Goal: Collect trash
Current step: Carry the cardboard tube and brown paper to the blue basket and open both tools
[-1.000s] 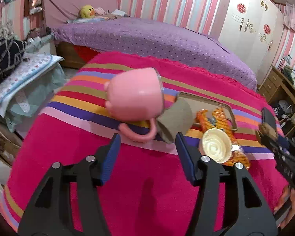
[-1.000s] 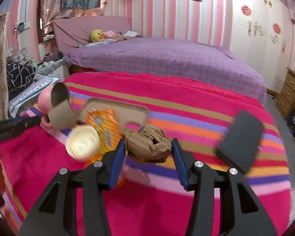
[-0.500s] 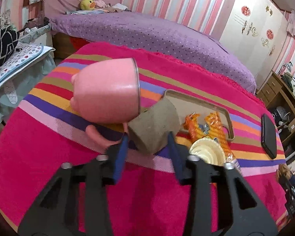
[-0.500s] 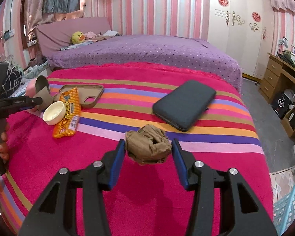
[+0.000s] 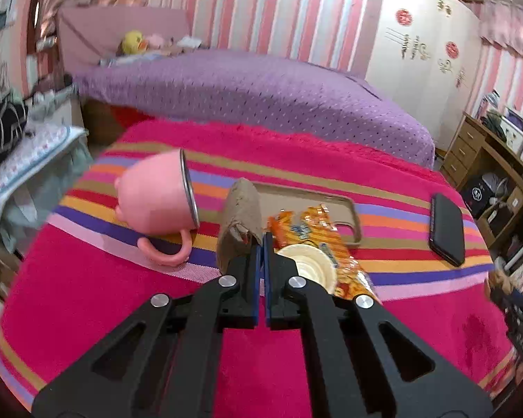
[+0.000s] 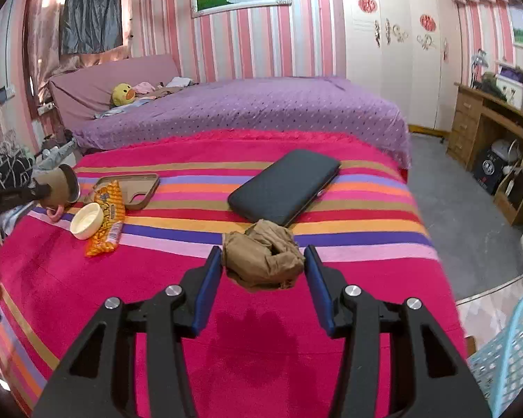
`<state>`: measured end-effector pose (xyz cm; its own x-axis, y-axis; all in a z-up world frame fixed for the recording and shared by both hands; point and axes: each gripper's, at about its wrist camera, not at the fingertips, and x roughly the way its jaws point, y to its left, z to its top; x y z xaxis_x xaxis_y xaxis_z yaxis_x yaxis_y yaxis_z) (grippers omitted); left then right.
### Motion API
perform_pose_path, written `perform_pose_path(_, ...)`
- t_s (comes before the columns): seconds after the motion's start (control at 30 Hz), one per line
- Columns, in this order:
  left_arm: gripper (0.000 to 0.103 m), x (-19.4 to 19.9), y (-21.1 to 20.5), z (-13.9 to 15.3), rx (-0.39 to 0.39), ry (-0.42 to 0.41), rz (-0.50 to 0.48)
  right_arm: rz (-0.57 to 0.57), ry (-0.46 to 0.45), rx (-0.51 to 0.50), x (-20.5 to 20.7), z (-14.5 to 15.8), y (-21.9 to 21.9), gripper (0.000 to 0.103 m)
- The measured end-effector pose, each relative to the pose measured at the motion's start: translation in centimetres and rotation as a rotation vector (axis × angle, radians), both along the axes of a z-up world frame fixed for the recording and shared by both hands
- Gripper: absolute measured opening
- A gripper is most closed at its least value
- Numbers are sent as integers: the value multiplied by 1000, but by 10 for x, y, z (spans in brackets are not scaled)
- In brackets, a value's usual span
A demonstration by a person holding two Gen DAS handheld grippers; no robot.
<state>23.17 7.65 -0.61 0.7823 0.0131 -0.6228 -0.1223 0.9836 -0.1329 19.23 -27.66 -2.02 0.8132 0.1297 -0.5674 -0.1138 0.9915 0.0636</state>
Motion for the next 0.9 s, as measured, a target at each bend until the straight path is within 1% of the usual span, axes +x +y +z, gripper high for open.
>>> perform_pose_path(0.1, 0, -15, -10, 7, 18, -15, -10, -2, -12, -4, -5, 3, -4, 48)
perform_pose_path(0.2, 0, -31, -27, 10, 67, -17, -8, 2, -24, -2, -10, 8, -8, 48)
perform_pose_path(0.3, 0, -41, -41, 13, 81, -15, -21, 7, -44, -4, -17, 16, -10, 48)
perform_pose_path(0.4, 0, -53, -59, 17, 121, -24, -33, 12, -58, -36, -27, 23, -14, 48)
perform_pose_path(0.47, 0, -61, -68, 23, 118, -37, -37, 6, -56, -45, -34, 27, -20, 48)
perform_pose_path(0.6, 0, -73, -87, 32, 99, -53, -69, -21, -68, -63, -56, 40, -46, 48)
perform_pose_path(0.7, 0, -84, -112, 38, 99, -60, -102, -57, -75, -84, -72, 44, -73, 48)
perform_pose_path(0.8, 0, -94, -135, 38, 104, -69, -131, -108, -82, -48, -84, 44, -108, 48)
perform_pose_path(0.9, 0, -100, -159, 38, 110, -71, -157, -149, -85, -53, -94, 42, -139, 48)
